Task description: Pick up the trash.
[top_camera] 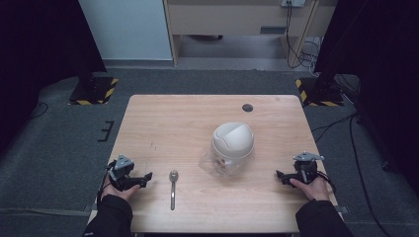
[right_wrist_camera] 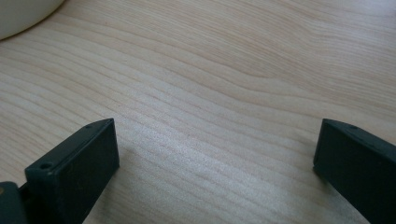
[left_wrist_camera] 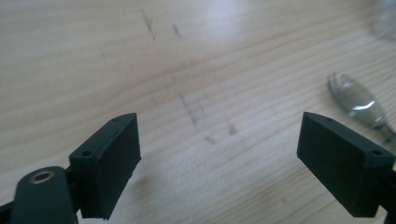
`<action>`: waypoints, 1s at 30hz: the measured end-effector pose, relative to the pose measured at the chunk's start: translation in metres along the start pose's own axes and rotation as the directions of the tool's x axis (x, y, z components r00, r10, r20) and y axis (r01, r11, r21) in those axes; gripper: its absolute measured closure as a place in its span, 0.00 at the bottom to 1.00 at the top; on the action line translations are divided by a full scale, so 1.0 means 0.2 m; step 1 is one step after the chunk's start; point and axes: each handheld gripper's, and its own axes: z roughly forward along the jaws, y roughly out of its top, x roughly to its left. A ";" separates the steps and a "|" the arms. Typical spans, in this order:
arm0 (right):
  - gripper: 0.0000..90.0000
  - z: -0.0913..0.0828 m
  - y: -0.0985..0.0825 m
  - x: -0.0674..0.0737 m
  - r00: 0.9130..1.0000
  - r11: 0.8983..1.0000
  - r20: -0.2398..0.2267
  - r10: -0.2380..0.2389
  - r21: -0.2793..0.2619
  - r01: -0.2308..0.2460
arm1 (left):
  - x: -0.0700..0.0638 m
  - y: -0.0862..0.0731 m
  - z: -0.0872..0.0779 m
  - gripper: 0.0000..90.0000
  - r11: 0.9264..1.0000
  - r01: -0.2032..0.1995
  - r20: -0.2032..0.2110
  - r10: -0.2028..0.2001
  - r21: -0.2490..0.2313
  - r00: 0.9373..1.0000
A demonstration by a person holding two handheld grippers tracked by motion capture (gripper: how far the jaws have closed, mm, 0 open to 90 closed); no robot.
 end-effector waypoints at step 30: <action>0.01 -0.01 -0.01 0.01 1.000 1.000 0.015 0.012 -0.001 -0.012 | -0.19 0.45 -0.26 0.10 0.911 -0.094 0.126 0.156 -0.401 0.980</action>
